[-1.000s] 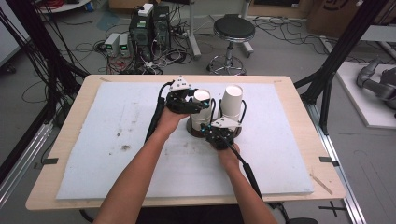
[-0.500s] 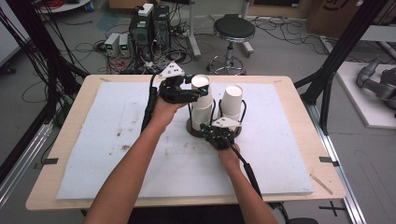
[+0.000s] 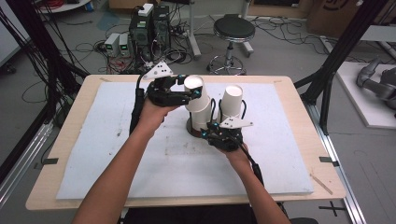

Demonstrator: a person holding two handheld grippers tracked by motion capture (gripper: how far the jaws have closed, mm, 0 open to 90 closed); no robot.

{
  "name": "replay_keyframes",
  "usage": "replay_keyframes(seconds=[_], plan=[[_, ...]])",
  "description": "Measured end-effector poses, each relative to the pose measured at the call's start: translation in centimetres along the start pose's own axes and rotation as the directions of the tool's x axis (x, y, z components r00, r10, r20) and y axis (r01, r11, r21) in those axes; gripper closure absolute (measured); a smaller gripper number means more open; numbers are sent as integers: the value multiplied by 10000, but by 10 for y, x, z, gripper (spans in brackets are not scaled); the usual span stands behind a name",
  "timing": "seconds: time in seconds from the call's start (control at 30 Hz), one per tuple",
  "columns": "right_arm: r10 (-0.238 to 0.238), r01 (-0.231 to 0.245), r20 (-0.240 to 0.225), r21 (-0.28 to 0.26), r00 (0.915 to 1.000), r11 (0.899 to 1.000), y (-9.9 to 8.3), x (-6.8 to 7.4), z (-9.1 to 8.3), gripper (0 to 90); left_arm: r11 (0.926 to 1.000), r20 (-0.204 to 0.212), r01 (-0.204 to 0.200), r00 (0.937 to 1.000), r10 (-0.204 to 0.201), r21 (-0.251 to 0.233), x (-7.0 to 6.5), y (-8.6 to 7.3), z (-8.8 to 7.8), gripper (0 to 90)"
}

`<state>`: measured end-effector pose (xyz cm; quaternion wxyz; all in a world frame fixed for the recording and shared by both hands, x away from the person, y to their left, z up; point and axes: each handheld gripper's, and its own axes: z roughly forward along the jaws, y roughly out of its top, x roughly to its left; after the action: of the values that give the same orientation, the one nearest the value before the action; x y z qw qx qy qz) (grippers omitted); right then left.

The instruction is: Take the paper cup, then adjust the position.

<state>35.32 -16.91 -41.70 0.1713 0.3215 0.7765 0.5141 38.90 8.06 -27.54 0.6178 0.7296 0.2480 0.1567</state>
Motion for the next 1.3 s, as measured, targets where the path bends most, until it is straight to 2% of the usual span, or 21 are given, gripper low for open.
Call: replay_keyframes(seconds=[0.17, 0.27, 0.37, 0.53, 0.7, 0.83, 1.17, 1.3], plan=[[-81, 54, -632, -416, 9980, 9991, 2, -3, -15, 386, 10000, 232, -71, 9997, 70, 23, -6, -12, -12, 349], [-197, 169, -926, -315, 9955, 9994, 1, -7, -23, 313, 10000, 365, -31, 9993, 31, -10, -8, -20, -19, 350], [-267, 237, -1175, -266, 9927, 9994, 0, -11, -30, 298, 10000, 466, 37, 9989, -33, -86, -11, -29, -24, 349], [-682, 640, -1306, -366, 9891, 9973, -1, -16, -40, 271, 9994, 602, 231, 9980, -215, -265, -12, -47, -30, 350], [-927, 866, -1205, -546, 9884, 9947, -2, -20, -47, 253, 9996, 674, 257, 9974, -247, -139, -12, -61, -32, 349], [-1455, 1406, -1172, -496, 9824, 9888, -5, -23, -52, 231, 9996, 762, 251, 9968, -240, -137, -15, -70, -33, 349], [-1281, 1229, -1586, -424, 9790, 9915, -9, -23, -57, 222, 9998, 655, 223, 9976, -223, 9, -21, -79, -41, 348], [-1057, 949, -2023, -624, 9736, 9935, -10, -18, -55, 220, 9999, 761, 157, 9970, -160, 42, -23, -80, -42, 348]])
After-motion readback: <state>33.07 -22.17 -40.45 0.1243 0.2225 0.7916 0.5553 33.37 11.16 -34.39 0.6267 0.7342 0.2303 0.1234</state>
